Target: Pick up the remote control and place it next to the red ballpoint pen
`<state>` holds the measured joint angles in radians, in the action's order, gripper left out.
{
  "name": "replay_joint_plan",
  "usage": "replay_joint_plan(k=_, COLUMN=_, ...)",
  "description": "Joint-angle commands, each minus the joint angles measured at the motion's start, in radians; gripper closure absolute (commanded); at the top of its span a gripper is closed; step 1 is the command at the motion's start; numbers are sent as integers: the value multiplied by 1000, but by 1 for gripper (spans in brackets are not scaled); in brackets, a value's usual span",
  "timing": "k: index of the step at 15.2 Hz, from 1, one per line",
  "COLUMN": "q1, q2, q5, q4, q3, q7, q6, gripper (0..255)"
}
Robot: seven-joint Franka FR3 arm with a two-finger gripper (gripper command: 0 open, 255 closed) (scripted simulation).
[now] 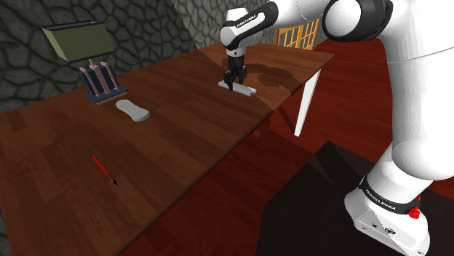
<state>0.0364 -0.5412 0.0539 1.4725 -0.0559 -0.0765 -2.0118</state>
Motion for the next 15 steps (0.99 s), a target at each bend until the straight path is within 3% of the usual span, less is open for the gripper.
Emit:
replay_joint_plan(k=1, q1=0, q2=0, q5=0, q4=2, q3=0, q7=0, q6=-1, gripper=255)
replay_joint_plan(k=15, q1=1, q2=42, q5=-4, q4=-122, q3=-2, q7=6, q6=165, gripper=255)
